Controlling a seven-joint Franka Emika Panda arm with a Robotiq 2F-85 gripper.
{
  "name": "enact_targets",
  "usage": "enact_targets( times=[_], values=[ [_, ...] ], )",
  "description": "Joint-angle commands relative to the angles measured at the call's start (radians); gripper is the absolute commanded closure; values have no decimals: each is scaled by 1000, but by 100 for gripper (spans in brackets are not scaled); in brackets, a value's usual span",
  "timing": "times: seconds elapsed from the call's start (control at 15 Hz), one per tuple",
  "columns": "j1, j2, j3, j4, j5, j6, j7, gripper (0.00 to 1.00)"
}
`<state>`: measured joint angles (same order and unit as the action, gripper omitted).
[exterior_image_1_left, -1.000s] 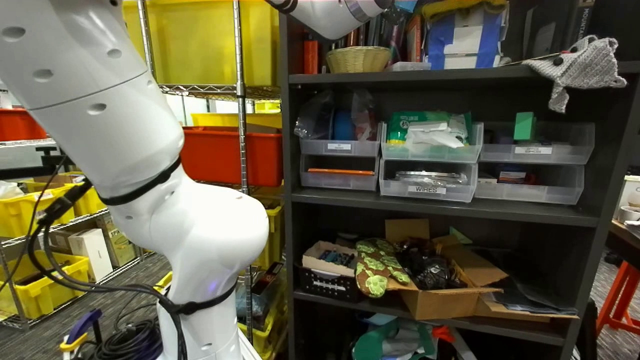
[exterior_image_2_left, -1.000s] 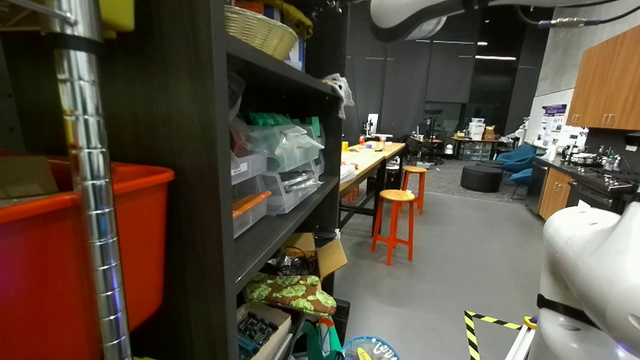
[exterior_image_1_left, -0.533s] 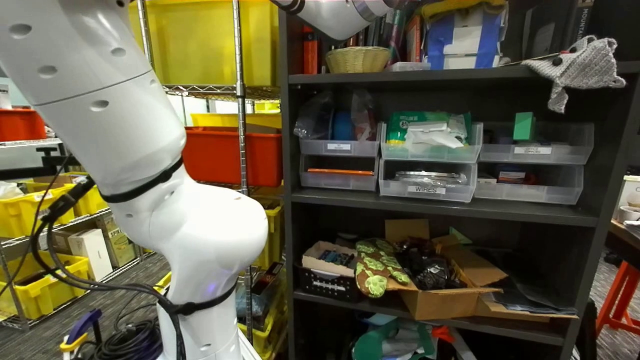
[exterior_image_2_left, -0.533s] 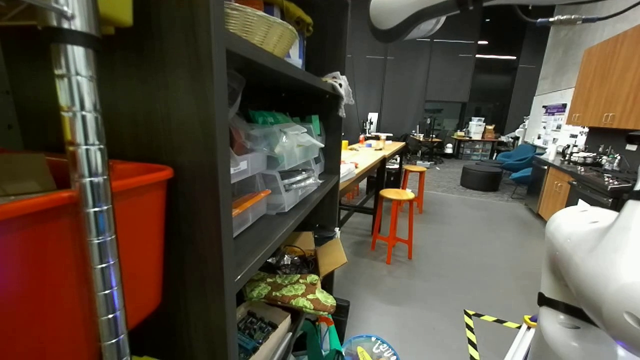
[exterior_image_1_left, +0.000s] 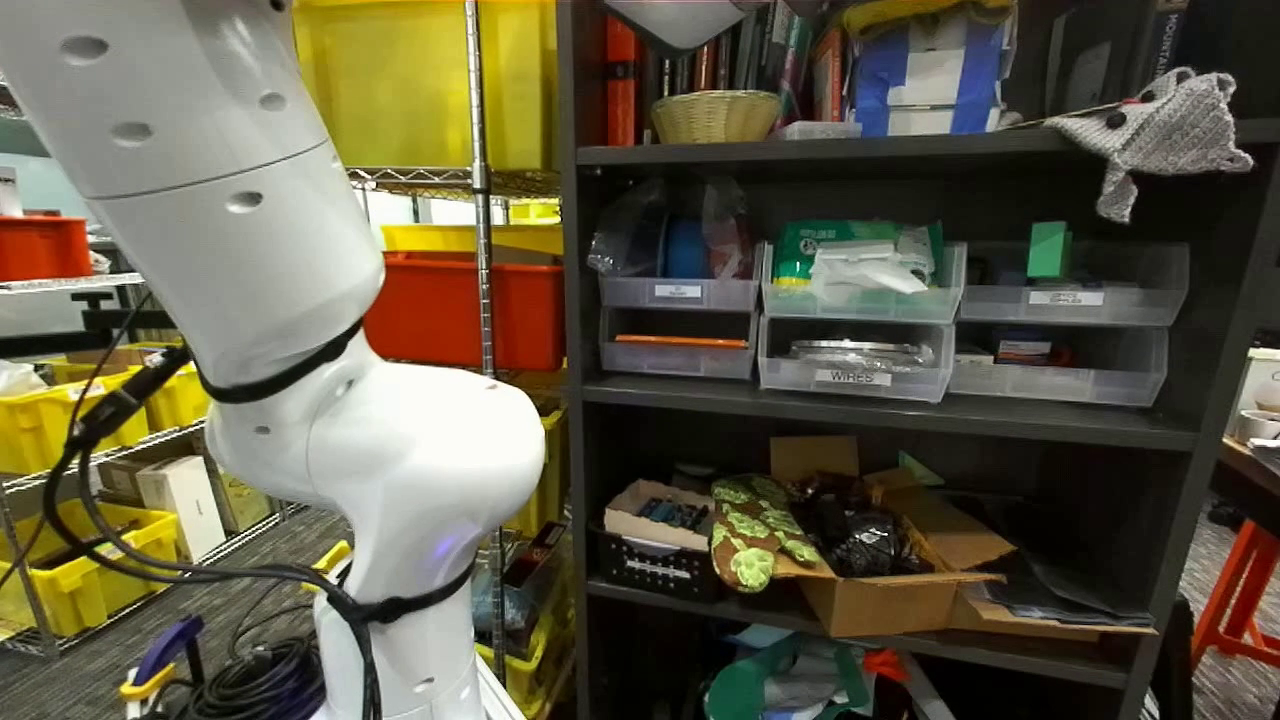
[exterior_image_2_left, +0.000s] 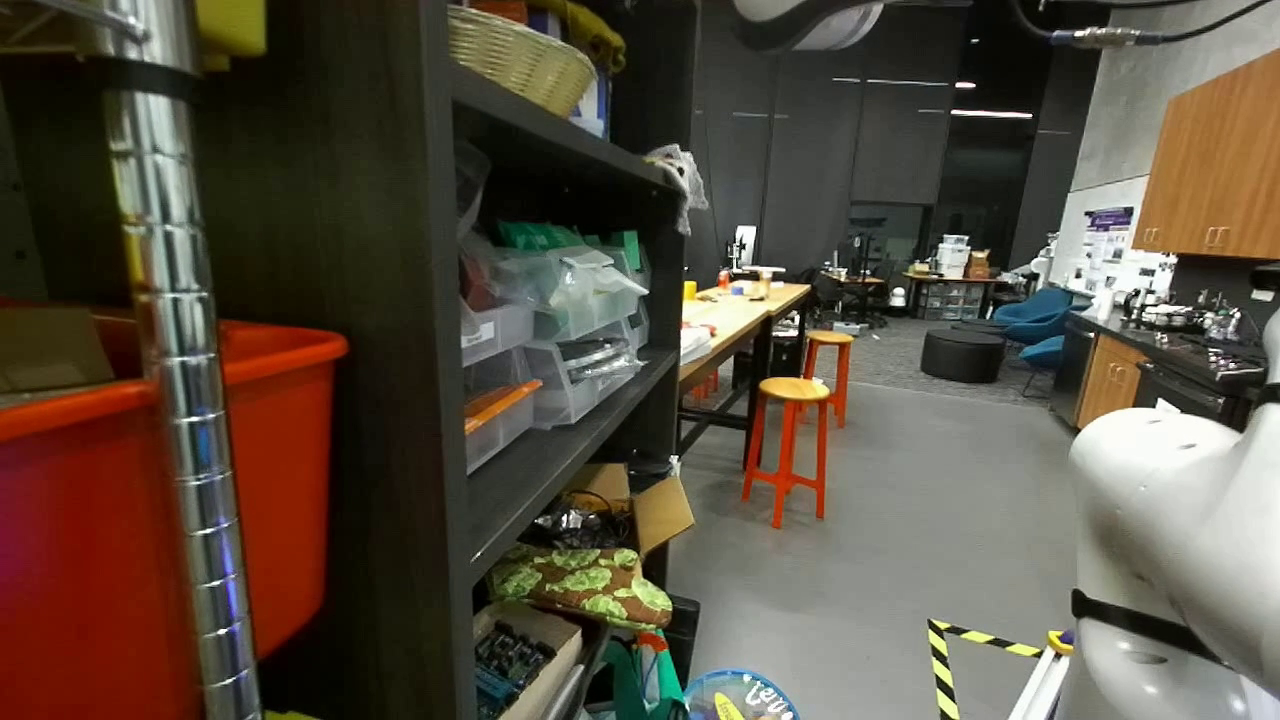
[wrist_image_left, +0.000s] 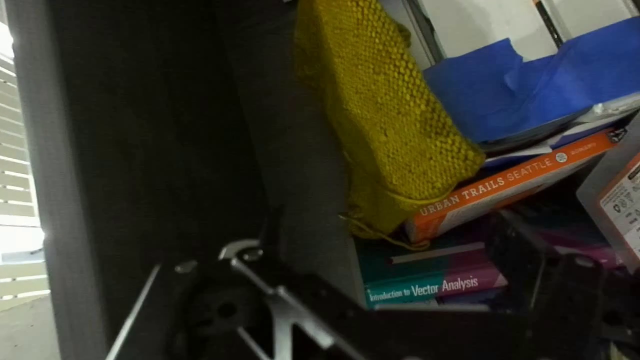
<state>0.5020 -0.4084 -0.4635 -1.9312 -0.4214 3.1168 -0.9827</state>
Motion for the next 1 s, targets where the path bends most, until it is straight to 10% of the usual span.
enact_targets(
  times=[0.0, 0.47, 0.6, 0.93],
  values=[
    [94, 33, -58, 86, 20, -46, -76, 0],
    [251, 89, -180, 191, 68, -107, -159, 0],
    [134, 169, -156, 212, 4, 75, -55, 0],
    [146, 148, -161, 181, 24, 67, -80, 0]
  ],
)
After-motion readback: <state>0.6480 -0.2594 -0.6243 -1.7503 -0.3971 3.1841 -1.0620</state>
